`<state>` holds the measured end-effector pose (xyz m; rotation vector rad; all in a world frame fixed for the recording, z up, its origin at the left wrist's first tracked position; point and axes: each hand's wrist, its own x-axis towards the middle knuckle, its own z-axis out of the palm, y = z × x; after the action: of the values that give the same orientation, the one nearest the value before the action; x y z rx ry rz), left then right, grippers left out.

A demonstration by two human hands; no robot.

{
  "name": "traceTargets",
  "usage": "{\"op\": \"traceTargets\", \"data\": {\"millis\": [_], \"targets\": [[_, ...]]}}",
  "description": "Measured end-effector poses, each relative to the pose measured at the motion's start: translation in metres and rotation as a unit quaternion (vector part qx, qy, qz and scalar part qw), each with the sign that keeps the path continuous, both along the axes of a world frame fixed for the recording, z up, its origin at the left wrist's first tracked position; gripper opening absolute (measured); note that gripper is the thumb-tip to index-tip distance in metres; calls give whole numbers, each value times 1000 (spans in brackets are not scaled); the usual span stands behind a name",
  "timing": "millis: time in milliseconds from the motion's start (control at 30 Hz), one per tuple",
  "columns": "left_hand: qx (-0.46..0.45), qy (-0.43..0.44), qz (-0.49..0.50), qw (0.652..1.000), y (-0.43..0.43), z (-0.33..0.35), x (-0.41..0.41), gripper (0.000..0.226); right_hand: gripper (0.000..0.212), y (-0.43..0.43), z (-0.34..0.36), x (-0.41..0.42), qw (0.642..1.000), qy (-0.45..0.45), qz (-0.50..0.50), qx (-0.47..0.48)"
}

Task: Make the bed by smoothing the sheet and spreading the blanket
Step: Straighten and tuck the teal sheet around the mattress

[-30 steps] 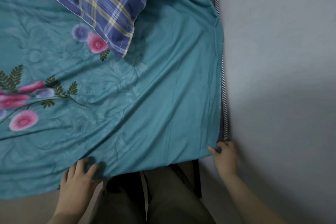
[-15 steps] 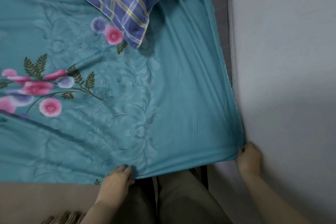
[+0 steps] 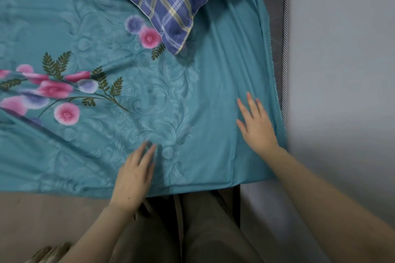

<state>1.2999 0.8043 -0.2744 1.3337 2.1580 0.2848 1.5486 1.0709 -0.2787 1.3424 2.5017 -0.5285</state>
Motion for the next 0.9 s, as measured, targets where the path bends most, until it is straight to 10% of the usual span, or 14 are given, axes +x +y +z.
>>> {"op": "traceTargets", "data": {"millis": [233, 433, 600, 700, 900], "targets": [[-246, 27, 182, 952, -21, -40, -80, 68, 70, 71, -32, 28, 984, -157, -56, -62], [-189, 35, 373, 908, -82, -33, -78, 86, 60, 55, -12, 31, 975, -68, -190, 90], [-161, -54, 665, 727, -107, -35, -72, 75, 48, 8, 4, 42, 934, -41, -340, 105], [-55, -182, 764, 616, -92, -27, -58, 23, 45, -7, 11, 54, 938, -69, -327, 88], [-65, -171, 802, 568, -98, -20, -31, 32, 27, -25, 22, 80, 960, -146, -236, 40]]}}
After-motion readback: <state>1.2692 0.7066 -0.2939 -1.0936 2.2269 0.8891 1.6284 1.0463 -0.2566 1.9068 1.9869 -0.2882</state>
